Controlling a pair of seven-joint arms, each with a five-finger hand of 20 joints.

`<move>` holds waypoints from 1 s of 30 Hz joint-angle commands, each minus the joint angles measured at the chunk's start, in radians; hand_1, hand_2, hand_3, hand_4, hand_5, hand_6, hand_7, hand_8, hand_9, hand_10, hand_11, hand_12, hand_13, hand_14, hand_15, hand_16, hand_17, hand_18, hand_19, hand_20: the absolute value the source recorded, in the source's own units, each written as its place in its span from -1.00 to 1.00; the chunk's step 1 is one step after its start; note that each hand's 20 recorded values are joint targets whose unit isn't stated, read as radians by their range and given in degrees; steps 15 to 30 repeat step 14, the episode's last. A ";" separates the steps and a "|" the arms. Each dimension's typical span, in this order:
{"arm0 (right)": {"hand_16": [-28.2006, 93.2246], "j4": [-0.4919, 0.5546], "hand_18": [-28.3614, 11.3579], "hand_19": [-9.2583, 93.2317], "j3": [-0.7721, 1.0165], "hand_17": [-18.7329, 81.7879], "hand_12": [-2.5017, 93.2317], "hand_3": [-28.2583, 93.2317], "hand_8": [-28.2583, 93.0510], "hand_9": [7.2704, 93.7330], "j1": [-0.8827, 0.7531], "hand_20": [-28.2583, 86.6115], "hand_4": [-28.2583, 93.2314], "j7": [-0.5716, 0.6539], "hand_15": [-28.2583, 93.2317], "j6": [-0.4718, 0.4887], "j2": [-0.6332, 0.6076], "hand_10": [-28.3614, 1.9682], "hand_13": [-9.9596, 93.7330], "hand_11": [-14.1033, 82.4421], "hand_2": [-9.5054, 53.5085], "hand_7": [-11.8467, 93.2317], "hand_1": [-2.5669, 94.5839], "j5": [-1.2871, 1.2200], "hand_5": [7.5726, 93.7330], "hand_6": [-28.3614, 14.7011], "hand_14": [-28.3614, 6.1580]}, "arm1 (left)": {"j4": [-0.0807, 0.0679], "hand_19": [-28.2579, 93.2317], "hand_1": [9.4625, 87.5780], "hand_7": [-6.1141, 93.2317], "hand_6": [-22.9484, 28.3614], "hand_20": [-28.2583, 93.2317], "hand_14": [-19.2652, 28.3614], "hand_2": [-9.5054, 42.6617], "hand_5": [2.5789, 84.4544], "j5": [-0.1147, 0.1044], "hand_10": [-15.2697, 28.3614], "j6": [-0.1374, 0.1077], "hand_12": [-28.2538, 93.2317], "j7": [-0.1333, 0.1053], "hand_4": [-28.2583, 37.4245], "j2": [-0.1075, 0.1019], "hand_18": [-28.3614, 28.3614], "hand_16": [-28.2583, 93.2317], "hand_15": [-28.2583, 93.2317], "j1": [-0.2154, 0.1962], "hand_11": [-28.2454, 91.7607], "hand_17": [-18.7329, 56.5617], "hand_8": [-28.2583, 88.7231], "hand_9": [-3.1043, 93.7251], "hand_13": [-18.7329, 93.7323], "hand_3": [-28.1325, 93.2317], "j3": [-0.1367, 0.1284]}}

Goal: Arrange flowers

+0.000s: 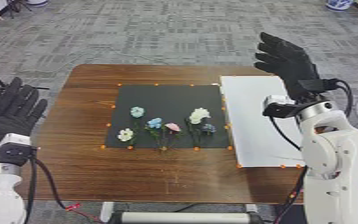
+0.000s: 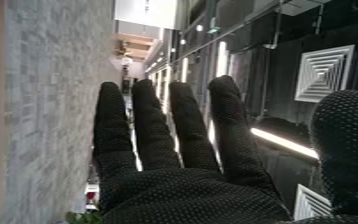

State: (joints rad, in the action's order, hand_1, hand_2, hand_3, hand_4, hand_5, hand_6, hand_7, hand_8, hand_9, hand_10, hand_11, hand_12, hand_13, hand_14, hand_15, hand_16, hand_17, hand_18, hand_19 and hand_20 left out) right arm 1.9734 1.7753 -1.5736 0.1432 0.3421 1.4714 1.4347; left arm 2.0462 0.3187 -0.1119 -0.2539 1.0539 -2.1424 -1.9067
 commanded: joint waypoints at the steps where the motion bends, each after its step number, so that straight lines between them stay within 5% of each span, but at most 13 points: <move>1: -0.12 0.016 -0.50 -0.07 0.015 -0.45 -0.64 0.71 -0.66 -0.32 -0.022 -0.26 -0.92 0.004 -0.43 -0.018 0.002 -0.10 -0.25 -0.64 -0.37 -0.67 -0.67 -0.007 -0.21 0.07 -0.25 | 0.010 -0.01 -0.63 -0.73 0.16 -0.47 0.25 0.01 -0.17 0.008 0.29 0.005 -0.45 -0.012 -1.00 -0.007 0.41 -0.62 -0.35 -0.020 -0.31 -0.70 -0.67 -0.36 -0.34 0.55 -0.008; 5: -0.11 0.029 -0.50 -0.07 0.031 -0.45 -0.64 0.71 -0.66 -0.31 -0.040 -0.26 -0.92 0.014 -0.42 -0.003 0.004 -0.09 -0.24 -0.64 -0.37 -0.66 -0.67 -0.010 -0.20 0.07 -0.23 | 0.015 -0.01 -0.63 -0.72 0.16 -0.47 0.26 0.01 -0.16 -0.002 0.29 -0.014 -0.45 -0.016 -1.00 -0.022 0.41 -0.62 -0.34 -0.019 -0.31 -0.71 -0.67 -0.35 -0.33 0.55 -0.006; 11: -0.12 0.040 -0.51 -0.06 0.046 -0.45 -0.64 0.71 -0.67 -0.30 -0.068 -0.26 -0.91 0.009 -0.41 -0.014 0.005 -0.04 -0.23 -0.63 -0.37 -0.64 -0.66 -0.016 -0.17 0.08 -0.25 | 0.012 0.00 -0.62 -0.71 0.16 -0.47 0.27 0.01 -0.16 0.001 0.29 -0.005 -0.45 -0.011 -1.00 -0.028 0.42 -0.62 -0.33 -0.012 -0.30 -0.71 -0.67 -0.35 -0.32 0.56 -0.008; 14: -0.12 0.047 -0.51 -0.06 0.056 -0.45 -0.64 0.71 -0.67 -0.29 -0.081 -0.27 -0.91 0.003 -0.40 -0.014 0.006 -0.03 -0.23 -0.63 -0.38 -0.64 -0.66 -0.004 -0.16 0.09 -0.25 | 0.005 0.00 -0.62 -0.71 0.16 -0.47 0.27 0.01 -0.16 -0.002 0.30 -0.003 -0.45 -0.014 -1.00 -0.048 0.42 -0.62 -0.33 0.002 -0.30 -0.71 -0.67 -0.35 -0.32 0.56 -0.005; 30: -0.12 0.047 -0.51 -0.06 0.056 -0.45 -0.64 0.71 -0.67 -0.29 -0.081 -0.27 -0.91 0.003 -0.40 -0.014 0.006 -0.03 -0.23 -0.63 -0.38 -0.64 -0.66 -0.004 -0.16 0.09 -0.25 | 0.005 0.00 -0.62 -0.71 0.16 -0.47 0.27 0.01 -0.16 -0.002 0.30 -0.003 -0.45 -0.014 -1.00 -0.048 0.42 -0.62 -0.33 0.002 -0.30 -0.71 -0.67 -0.35 -0.32 0.56 -0.005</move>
